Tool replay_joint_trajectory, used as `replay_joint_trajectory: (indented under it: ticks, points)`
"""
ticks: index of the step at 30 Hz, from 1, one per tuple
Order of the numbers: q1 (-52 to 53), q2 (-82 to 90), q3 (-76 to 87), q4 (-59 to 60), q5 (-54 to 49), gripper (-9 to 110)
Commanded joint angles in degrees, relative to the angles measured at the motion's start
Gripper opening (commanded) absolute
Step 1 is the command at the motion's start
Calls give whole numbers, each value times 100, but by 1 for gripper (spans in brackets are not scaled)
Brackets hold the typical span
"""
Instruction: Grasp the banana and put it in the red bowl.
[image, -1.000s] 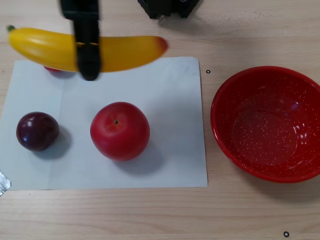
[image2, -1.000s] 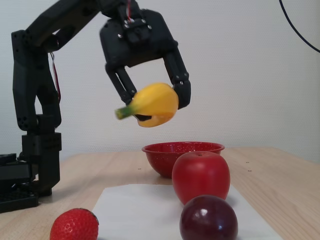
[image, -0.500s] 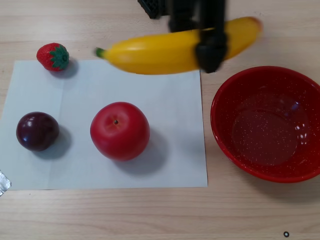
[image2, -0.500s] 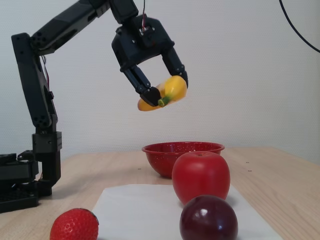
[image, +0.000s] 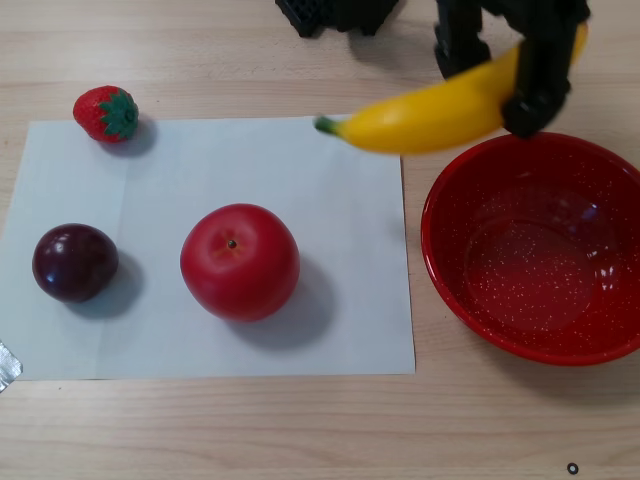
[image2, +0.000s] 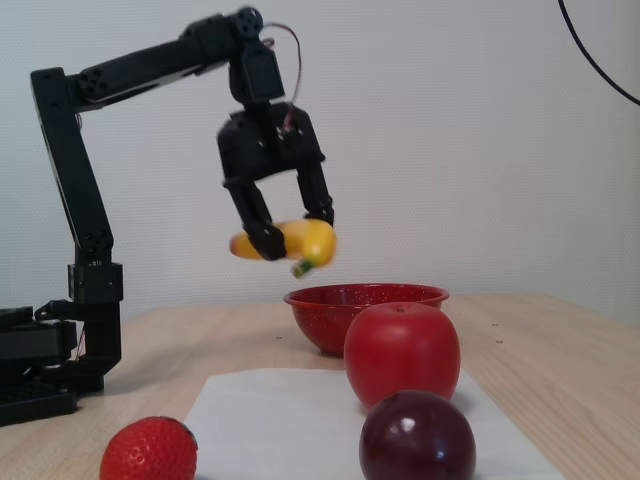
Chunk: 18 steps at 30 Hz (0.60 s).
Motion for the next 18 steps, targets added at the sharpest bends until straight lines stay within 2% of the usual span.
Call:
replay_joint_trajectory:
  ticks: [1, 12, 18]
  points:
    - [105, 396, -167, -782, 185, 0]
    - [97, -334, 97, -1934, 378, 0]
    - [35, -431, 457, -2558, 483, 13]
